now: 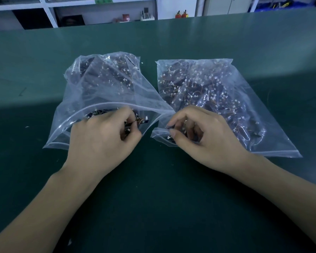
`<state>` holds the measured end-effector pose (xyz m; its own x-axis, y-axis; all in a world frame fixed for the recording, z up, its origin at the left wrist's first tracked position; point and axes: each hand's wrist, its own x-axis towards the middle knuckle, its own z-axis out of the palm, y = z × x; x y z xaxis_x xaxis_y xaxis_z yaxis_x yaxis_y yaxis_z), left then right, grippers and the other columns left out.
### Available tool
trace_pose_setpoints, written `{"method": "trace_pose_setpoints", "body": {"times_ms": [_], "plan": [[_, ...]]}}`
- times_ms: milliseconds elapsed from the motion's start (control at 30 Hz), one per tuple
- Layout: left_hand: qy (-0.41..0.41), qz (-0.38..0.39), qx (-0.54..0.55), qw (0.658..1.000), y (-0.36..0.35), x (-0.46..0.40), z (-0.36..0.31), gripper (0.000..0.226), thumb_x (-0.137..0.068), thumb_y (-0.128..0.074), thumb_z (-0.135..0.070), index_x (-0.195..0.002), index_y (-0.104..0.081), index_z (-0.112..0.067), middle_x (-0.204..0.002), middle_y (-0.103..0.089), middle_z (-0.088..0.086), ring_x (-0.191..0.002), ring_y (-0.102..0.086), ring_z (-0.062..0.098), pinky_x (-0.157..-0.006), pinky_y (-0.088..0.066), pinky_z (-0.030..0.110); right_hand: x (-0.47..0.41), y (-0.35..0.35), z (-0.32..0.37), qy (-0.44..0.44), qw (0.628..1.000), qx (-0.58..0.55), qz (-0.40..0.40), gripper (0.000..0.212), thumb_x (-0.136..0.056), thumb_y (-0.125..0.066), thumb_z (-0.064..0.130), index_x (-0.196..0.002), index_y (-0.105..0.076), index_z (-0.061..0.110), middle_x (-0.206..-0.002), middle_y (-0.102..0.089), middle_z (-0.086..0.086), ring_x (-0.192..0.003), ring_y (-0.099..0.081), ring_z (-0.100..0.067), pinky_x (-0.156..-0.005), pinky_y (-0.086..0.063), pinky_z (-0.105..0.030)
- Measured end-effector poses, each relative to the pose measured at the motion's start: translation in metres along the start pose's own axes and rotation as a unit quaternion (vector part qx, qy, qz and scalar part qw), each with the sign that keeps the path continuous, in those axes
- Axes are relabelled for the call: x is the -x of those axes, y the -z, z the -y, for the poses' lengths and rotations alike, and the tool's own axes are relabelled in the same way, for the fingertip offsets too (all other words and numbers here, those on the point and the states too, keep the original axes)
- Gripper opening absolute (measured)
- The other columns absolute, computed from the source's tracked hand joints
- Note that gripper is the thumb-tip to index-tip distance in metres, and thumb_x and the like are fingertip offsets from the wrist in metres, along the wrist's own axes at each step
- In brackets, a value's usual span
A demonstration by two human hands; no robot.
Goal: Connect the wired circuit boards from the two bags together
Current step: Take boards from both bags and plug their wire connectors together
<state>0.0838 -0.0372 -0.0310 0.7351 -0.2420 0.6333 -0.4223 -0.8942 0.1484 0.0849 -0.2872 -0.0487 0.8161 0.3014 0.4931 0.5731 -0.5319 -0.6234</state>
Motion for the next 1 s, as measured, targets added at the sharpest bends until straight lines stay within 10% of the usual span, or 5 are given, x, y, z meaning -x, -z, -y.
{"method": "trace_pose_setpoints", "body": {"times_ms": [1000], "plan": [[-0.072,-0.017,0.158,0.985,-0.011,0.012,-0.016,0.017,-0.101,-0.066,-0.024,-0.088,-0.073,-0.015,-0.064,-0.042,-0.017,-0.055,-0.037,0.002,-0.05,-0.036,0.021,-0.002,0.002,-0.002,0.103,0.995,-0.009,0.002,0.003,-0.099,-0.077,0.01,-0.096,-0.079,0.011,-0.09,-0.068,0.001,-0.066,-0.058,-0.02,-0.065,-0.044,-0.022]]}}
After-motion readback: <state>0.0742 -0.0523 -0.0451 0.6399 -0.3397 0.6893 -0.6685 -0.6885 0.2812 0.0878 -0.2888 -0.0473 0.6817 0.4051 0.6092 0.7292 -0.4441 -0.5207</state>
